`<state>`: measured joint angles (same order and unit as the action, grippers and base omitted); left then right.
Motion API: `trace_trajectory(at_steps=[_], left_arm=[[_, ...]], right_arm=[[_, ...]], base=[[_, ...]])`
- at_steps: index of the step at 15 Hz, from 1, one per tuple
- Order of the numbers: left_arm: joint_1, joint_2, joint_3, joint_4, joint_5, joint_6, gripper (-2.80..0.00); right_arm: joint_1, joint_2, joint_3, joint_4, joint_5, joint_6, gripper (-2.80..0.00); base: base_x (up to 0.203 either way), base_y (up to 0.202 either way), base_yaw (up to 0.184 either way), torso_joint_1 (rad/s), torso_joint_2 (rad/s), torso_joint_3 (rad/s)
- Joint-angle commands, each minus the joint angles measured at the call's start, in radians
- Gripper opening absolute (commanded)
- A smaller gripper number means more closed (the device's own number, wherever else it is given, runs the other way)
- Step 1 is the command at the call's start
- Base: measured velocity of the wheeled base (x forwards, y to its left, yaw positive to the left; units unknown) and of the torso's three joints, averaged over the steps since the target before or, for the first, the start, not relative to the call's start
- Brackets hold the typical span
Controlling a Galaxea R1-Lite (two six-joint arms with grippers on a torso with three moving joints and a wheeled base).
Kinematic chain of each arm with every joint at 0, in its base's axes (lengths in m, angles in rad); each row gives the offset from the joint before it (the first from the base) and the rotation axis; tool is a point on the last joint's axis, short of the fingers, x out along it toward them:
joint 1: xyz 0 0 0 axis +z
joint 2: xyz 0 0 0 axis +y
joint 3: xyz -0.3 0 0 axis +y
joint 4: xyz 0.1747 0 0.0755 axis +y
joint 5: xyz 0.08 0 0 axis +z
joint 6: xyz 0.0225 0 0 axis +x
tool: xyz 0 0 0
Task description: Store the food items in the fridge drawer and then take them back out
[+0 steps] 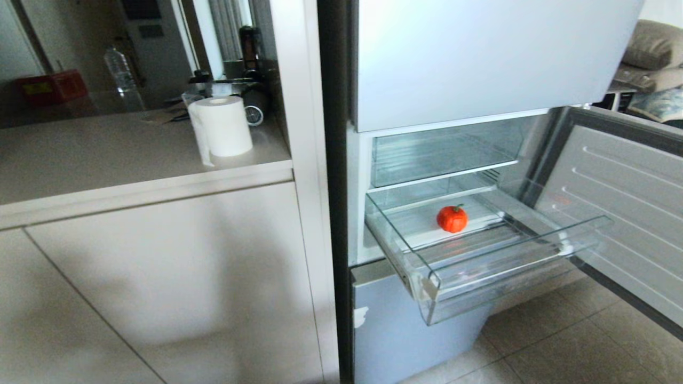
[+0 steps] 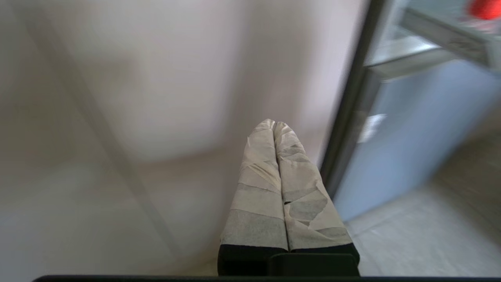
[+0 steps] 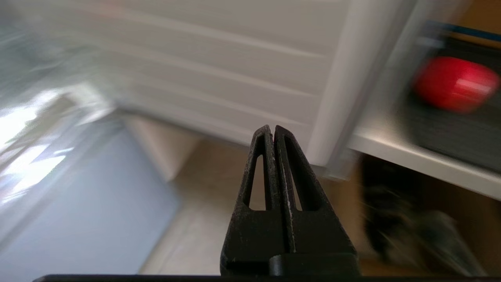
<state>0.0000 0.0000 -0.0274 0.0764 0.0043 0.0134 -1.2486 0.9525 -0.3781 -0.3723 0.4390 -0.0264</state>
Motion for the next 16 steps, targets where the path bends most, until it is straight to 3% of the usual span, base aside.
trace_trajectory(at_steps=[1,3,8,16], left_arm=[[0.0,0.0,0.0,0.0,0.0,0.0,-2.8],[0.0,0.0,0.0,0.0,0.0,0.0,-2.8],[0.0,0.0,0.0,0.0,0.0,0.0,-2.8],[0.0,0.0,0.0,0.0,0.0,0.0,-2.8]], right_arm=[[-0.091,0.027,-0.002,-0.01,0.056,0.001,-2.8],[-0.138,0.049,0.002,-0.022,0.138,-0.001,-2.8],[-0.157,0.181,0.01,-0.086,0.15,-0.018,-2.8],[-0.157,0.584,-0.119,-0.294,0.146,-0.019,-2.8]], base=[[0.0,0.008,-0.175,0.002,0.0,0.01],[0.001,0.008,-0.173,0.004,0.0,0.002],[0.0,0.006,-0.152,0.003,0.0,0.004],[0.0,0.0,0.0,0.0,0.0,0.0]])
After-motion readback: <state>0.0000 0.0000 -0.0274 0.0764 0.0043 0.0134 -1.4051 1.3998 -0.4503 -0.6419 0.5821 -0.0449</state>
